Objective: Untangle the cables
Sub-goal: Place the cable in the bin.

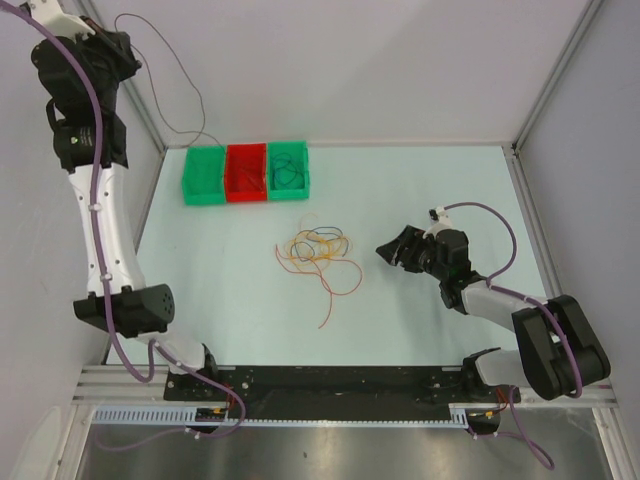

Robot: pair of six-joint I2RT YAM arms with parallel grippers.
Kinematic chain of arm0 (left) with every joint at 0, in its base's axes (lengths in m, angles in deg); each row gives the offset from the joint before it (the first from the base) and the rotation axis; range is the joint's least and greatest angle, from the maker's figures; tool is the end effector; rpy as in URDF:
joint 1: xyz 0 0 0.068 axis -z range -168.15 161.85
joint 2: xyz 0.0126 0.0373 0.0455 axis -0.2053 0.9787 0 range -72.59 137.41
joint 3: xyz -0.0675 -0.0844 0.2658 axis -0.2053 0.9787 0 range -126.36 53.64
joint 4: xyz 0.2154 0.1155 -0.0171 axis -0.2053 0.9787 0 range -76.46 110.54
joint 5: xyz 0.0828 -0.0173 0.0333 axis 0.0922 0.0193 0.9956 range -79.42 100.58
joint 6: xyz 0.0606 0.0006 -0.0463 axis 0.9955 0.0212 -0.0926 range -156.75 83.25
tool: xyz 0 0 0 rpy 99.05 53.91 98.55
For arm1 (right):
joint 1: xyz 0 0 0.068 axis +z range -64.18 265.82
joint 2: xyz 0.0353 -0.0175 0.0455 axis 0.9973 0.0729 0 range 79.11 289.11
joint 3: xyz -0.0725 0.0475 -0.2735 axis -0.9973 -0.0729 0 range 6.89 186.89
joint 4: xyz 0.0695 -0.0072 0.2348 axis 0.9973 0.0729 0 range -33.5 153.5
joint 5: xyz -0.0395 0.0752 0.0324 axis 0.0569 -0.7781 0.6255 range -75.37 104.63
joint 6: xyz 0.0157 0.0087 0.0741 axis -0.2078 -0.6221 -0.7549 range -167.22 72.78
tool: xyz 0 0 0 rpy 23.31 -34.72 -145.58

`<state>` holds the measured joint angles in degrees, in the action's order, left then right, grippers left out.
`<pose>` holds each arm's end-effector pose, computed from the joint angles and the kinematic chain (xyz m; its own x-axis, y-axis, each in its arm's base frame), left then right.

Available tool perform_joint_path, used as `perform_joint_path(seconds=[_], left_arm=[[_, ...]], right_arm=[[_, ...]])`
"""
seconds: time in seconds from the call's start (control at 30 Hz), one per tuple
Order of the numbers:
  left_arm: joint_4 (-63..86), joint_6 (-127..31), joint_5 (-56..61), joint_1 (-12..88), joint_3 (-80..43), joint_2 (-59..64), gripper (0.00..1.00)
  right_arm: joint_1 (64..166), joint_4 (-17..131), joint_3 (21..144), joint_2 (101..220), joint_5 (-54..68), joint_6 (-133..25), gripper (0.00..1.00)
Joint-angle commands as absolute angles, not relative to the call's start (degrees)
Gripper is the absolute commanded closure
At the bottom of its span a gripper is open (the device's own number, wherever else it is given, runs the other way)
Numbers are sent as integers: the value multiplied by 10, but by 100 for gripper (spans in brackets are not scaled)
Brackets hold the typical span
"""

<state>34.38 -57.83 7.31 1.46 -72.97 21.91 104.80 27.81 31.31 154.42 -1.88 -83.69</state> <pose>0.3335 0.0575 0.5899 0.2244 -0.3240 -0.9191 -0.0473 0.9384 -0.3424 0.2449 0.1036 0.1931 -0.6205 0.3893 -0.6807 -0.2385 0.7333 0.6368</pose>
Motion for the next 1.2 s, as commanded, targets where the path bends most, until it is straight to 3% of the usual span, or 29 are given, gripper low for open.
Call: perform_joint_path(seconds=[0.0,0.27,0.5,0.83,0.97,1.17], left_arm=[[257,-608,98,6,-756,258,100],[212,-634,135,6,-760,314,100],[163,-643,134,6,-624,285,100],[144,-660,122,6,-533,265,100],[151,-655,116,17,-539,265,100],[199,-601,146,58,-644,279,100]], right_arm=[[1042,247,317,1553,-33,-840,25],[1039,247,318,1555,-35,-845,25],[1037,243,318,1559,-38,-847,26],[1035,245,318,1560,-39,-847,26],[1034,245,318,1560,-41,-847,26],[1034,246,318,1559,-40,-847,26]])
